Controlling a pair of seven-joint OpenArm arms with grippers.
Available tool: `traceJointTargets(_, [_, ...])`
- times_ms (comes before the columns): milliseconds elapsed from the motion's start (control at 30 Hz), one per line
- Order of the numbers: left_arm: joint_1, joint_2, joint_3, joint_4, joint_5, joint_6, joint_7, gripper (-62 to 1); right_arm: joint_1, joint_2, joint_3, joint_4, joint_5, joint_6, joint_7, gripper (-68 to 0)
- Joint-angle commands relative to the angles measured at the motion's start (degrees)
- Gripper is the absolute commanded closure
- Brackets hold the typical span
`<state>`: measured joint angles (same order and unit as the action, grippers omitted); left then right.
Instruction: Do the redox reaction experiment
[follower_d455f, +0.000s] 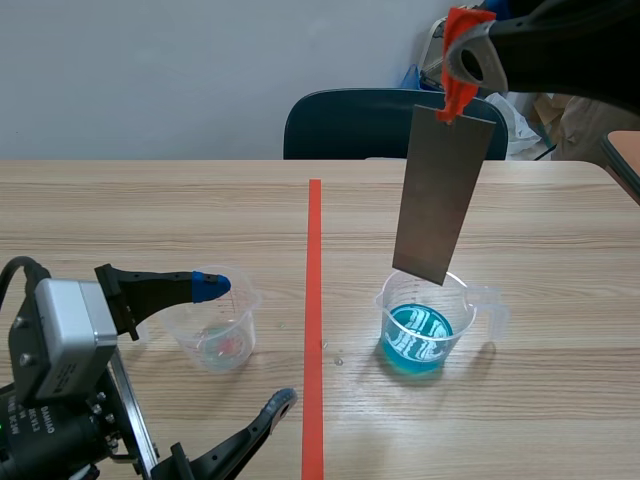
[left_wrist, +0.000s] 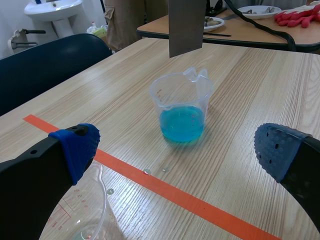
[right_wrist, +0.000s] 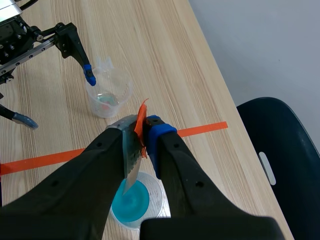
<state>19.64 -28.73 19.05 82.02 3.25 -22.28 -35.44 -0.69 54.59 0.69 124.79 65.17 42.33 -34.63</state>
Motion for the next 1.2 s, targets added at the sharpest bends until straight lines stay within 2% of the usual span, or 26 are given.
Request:
traceJointTargets(0, [-0.1, 0.1, -0.2, 1.0, -0.4, 0.2, -0.7, -62.3, 0.4, 0.0, 0.7, 0.2, 0.5, 0.4, 0.9, -0.6])
traceJointTargets(1033, [-0.1, 0.1, -0.2, 1.0, -0.4, 0.1, -0.7, -62.3, 0.4, 0.0, 0.7, 0.2, 0.5, 0.4, 0.9, -0.6])
traceJointTargets(1067, [-0.1, 0.1, -0.2, 1.0, -0.4, 0.1, -0.7, -59.2, 0.4, 0.0, 0.7, 0.2, 0.5, 0.4, 0.9, -0.6])
traceJointTargets(1100, [-0.1, 0.1, -0.2, 1.0, -0.4, 0.1, -0.7, -53.4, 0.4, 0.0, 0.7, 0.2, 0.5, 0.4, 0.9, -0.6])
traceJointTargets(1167, [-0.2, 0.1, -0.2, 1.0, -0.4, 0.1, -0.7, -38.3, 0.4, 0.0, 0.7, 0.2, 0.5, 0.4, 0.9, -0.6])
